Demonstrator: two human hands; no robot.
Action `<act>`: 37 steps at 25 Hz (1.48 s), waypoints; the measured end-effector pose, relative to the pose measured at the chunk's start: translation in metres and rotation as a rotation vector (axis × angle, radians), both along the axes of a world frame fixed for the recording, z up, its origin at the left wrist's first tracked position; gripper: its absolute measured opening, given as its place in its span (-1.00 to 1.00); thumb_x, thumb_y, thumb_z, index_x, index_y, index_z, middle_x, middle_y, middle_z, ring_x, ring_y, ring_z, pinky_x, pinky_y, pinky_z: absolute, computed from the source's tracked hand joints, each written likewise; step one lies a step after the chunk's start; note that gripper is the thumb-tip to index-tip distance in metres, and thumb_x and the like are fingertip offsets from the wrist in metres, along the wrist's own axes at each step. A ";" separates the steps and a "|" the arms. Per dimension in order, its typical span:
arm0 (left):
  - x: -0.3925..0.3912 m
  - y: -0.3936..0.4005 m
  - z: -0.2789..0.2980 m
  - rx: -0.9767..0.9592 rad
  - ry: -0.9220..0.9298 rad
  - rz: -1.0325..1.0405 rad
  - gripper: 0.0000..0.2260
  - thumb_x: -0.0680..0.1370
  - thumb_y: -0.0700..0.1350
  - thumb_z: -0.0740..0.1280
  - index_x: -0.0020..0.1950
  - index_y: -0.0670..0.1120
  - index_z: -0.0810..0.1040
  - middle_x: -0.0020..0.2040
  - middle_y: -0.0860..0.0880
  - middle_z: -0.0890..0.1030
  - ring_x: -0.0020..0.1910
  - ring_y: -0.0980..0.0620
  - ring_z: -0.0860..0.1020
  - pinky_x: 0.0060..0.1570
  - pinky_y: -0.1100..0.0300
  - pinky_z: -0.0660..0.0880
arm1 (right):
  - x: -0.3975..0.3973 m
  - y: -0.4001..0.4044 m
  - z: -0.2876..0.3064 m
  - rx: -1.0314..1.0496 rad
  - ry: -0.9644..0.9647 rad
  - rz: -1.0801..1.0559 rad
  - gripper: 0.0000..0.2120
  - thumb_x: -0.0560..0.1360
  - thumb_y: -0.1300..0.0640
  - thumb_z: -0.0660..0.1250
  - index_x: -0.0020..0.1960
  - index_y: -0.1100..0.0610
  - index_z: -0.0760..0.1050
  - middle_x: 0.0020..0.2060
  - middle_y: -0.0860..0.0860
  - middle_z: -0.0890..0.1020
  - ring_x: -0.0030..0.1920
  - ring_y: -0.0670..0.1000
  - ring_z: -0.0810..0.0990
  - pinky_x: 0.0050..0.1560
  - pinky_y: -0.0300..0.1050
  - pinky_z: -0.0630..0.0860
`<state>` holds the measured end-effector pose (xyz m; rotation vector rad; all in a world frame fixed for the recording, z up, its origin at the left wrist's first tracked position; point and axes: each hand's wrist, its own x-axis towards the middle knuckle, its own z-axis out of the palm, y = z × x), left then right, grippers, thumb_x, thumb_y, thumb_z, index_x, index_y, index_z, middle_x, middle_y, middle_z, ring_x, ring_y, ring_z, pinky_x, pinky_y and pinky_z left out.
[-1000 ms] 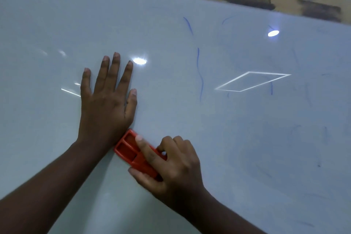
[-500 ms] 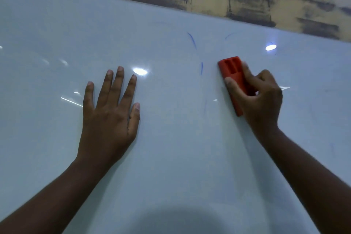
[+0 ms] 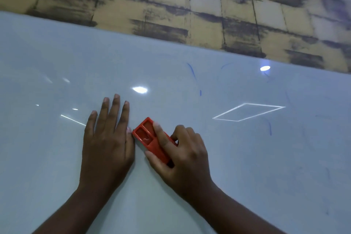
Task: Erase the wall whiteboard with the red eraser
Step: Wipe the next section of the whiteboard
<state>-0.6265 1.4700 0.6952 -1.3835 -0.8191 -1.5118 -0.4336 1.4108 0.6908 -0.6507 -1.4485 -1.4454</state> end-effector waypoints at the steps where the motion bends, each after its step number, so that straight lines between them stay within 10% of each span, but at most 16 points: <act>1: -0.001 0.001 0.000 -0.005 -0.010 -0.004 -0.44 0.68 -0.07 0.06 0.69 -0.20 0.23 0.71 -0.18 0.16 0.71 -0.19 0.12 0.63 -0.26 0.13 | 0.002 -0.001 0.002 0.007 -0.032 -0.027 -0.45 0.59 -0.23 0.34 0.47 0.05 0.52 -0.17 0.05 0.51 -0.21 0.04 0.43 -0.24 0.00 0.42; 13: -0.005 -0.007 0.018 0.050 -0.048 0.054 -0.43 0.64 0.07 0.13 0.60 -0.14 0.43 0.55 -0.20 0.44 0.51 -0.26 0.43 0.37 -0.25 0.28 | 0.125 -0.015 0.123 0.098 0.601 0.027 -0.43 0.55 -0.23 0.31 0.46 0.03 0.52 -0.22 0.03 0.36 -0.22 0.10 0.42 -0.23 0.16 0.55; 23: -0.013 0.013 0.121 0.070 0.002 0.013 -0.39 0.68 0.10 -0.03 0.64 -0.16 0.34 0.65 -0.22 0.30 0.63 -0.27 0.30 0.53 -0.39 0.22 | -0.006 0.004 0.087 0.053 -0.008 -0.034 -0.36 0.49 -0.11 0.31 0.52 0.12 0.45 -0.12 0.06 0.47 -0.16 0.06 0.41 -0.22 -0.01 0.41; 37: -0.005 0.016 0.115 0.092 -0.045 0.069 -0.40 0.66 0.02 -0.03 0.66 -0.18 0.31 0.68 -0.19 0.26 0.67 -0.19 0.24 0.59 -0.32 0.18 | 0.055 0.006 0.184 0.181 0.617 0.027 -0.46 0.56 -0.13 0.28 0.48 0.07 0.50 -0.15 0.06 0.37 -0.15 0.13 0.44 -0.16 -0.04 0.40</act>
